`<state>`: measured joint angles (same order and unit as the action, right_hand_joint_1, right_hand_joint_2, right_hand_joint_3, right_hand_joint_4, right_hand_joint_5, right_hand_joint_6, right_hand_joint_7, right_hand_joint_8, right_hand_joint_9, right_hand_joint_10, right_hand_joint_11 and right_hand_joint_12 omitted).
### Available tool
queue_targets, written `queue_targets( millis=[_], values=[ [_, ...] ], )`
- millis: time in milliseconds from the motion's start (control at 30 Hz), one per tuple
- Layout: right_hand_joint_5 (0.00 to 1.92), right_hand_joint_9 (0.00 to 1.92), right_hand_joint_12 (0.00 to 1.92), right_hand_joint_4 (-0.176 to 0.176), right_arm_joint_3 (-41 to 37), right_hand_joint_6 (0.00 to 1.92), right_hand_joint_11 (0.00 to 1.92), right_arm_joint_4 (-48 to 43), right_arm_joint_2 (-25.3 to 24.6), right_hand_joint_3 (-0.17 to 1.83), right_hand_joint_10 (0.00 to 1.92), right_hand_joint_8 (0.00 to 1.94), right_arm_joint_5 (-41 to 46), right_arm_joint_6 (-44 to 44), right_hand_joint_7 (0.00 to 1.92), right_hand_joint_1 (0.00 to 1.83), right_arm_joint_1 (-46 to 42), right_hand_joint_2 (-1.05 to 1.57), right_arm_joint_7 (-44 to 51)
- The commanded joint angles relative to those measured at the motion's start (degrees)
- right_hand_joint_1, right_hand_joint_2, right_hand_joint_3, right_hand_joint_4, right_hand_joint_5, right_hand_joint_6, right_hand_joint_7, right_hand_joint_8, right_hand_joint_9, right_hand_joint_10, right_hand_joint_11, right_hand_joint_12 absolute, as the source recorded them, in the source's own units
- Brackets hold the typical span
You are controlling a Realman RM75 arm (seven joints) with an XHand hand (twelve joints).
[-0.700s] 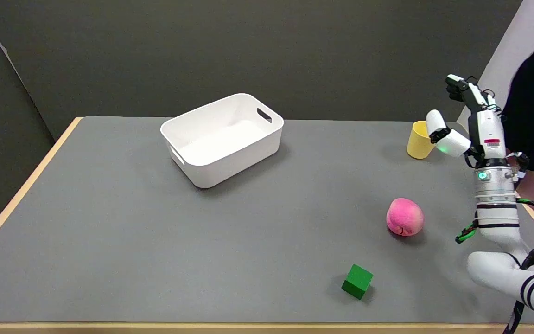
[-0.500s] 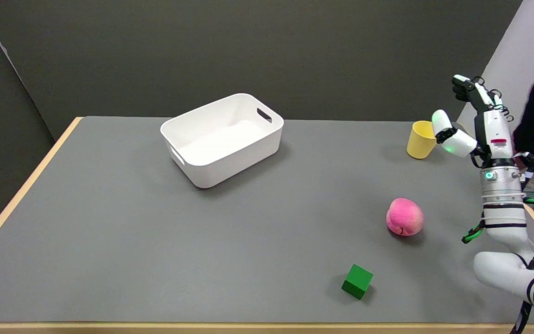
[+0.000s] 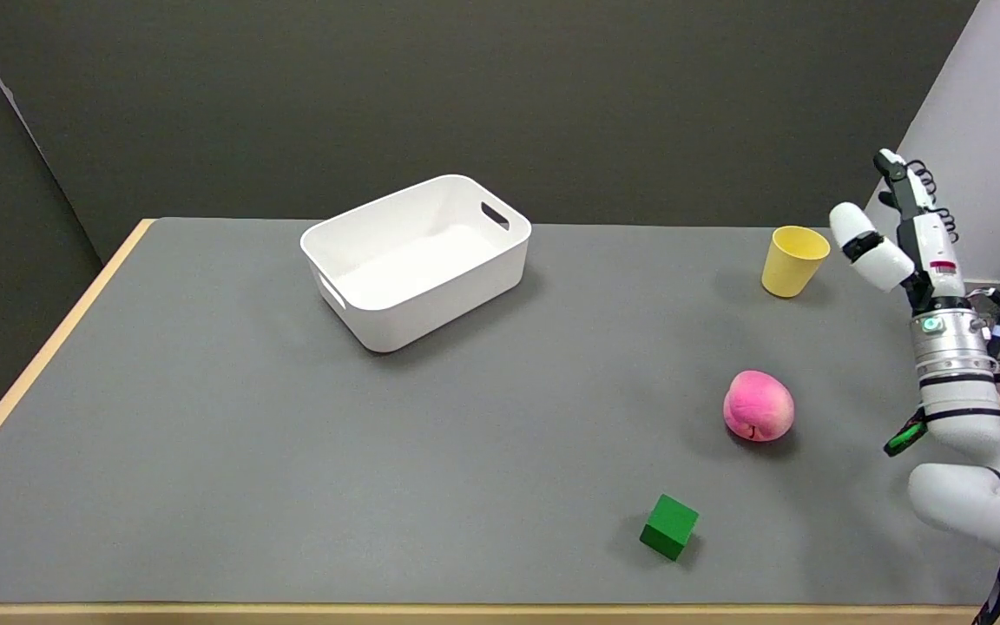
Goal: Pick up the yellow cup.
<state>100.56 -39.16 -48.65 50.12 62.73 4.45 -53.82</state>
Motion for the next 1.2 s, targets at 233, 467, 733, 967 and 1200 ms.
queue_targets(
  millis=[233,467,733,967,1200],
  values=[
    [0.01,0.00,0.69,-0.072,1.3,0.20,0.00,21.3,1.3,0.98,0.30,0.16,-5.8,-30.7,0.00,0.20,18.4,0.59,-25.8],
    [0.05,0.03,0.76,-0.062,0.4,0.16,0.00,27.6,-0.6,0.98,0.39,0.19,-5.1,-33.5,0.07,0.14,22.5,0.58,-28.5],
    [0.07,0.04,0.64,-0.057,0.3,0.17,0.00,27.6,-1.8,1.00,0.36,0.19,-2.6,-34.9,0.08,0.13,23.5,0.59,-28.1],
    [0.07,0.04,0.62,-0.052,0.8,0.17,0.00,29.4,-3.5,1.00,0.34,0.19,-3.0,-35.3,0.08,0.13,26.4,0.59,-28.0],
    [0.08,0.05,0.62,-0.042,1.4,0.19,0.00,29.1,-3.9,1.01,0.34,0.20,-3.2,-35.3,0.09,0.15,27.5,0.59,-27.9]
  ],
)
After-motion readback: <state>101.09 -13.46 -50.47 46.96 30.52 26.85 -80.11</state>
